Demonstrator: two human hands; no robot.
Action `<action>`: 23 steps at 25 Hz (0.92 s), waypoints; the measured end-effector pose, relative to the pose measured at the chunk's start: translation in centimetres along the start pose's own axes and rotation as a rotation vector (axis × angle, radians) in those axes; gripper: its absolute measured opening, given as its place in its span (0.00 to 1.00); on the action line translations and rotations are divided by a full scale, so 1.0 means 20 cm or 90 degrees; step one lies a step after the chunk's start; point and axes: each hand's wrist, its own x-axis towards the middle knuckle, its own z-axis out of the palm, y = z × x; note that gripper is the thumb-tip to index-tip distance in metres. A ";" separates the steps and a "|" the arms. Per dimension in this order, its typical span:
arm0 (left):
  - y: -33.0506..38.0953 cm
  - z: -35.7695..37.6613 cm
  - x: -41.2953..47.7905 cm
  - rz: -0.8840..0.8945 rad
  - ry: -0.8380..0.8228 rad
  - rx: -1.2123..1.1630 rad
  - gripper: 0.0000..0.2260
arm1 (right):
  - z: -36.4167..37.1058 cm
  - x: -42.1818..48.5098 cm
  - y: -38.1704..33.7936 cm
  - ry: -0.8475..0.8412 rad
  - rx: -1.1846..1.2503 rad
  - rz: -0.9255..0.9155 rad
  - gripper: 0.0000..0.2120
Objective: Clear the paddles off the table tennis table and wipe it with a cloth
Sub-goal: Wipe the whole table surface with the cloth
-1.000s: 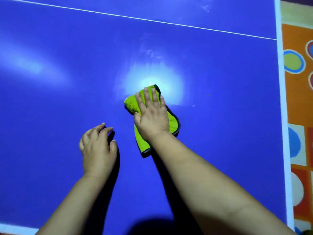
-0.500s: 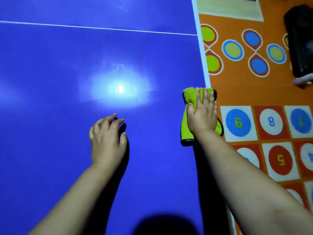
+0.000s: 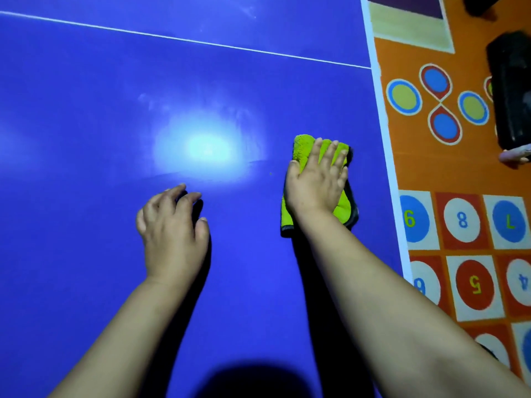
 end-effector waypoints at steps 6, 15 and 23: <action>-0.33 -0.19 0.01 -0.076 0.037 0.024 0.18 | 0.08 -0.21 -0.58 -0.018 -0.013 -0.161 0.33; -0.72 -0.41 0.00 -0.183 0.040 0.129 0.19 | 0.19 -0.52 -1.34 -0.099 -0.053 -0.493 0.33; -0.33 -0.21 0.16 -0.116 0.034 0.112 0.18 | 0.11 -0.11 -0.85 -0.076 0.005 -0.448 0.31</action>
